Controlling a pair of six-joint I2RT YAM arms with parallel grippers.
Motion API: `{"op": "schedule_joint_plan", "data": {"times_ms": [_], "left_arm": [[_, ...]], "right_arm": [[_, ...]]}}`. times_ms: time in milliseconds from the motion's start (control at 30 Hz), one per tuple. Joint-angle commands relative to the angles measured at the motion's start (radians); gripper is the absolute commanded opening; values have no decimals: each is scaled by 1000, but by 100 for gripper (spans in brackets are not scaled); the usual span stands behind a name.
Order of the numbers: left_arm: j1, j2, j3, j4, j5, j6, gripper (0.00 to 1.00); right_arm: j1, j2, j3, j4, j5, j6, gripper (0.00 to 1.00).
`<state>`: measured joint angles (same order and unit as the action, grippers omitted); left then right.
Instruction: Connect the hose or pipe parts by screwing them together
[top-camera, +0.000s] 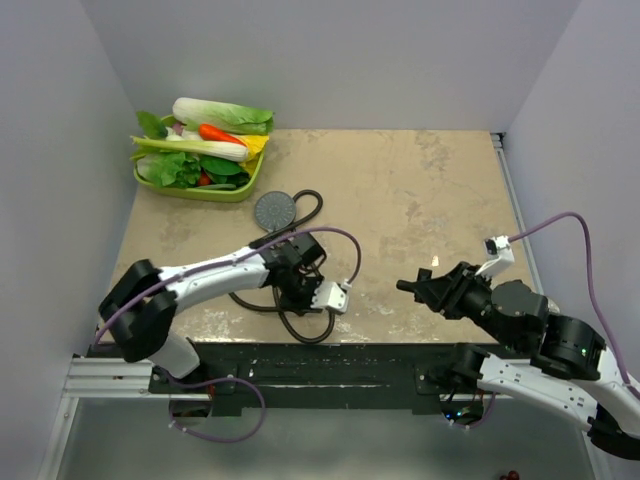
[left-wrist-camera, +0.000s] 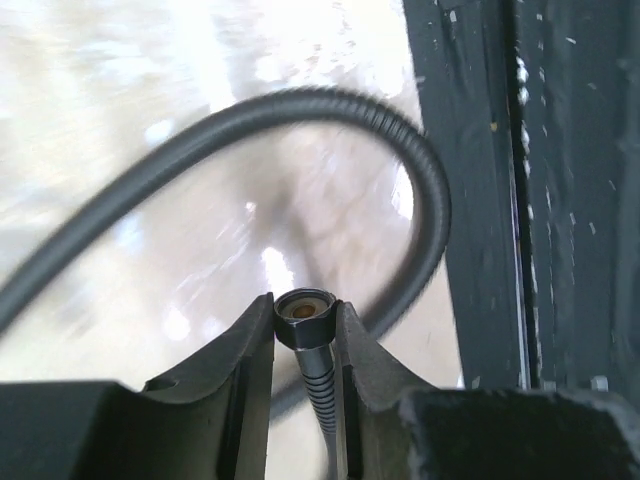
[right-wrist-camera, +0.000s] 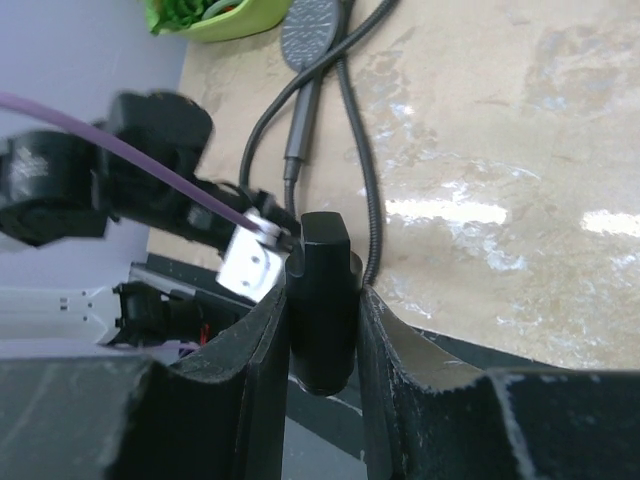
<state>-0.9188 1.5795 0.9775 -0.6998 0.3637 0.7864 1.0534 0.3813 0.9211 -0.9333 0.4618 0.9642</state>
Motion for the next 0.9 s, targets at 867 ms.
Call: {"op": "schedule_joint_plan", "data": {"times_ms": [867], "left_arm": [[153, -454, 259, -74, 567, -31, 0]], "right_arm": [[82, 490, 346, 423, -459, -774, 0]]}}
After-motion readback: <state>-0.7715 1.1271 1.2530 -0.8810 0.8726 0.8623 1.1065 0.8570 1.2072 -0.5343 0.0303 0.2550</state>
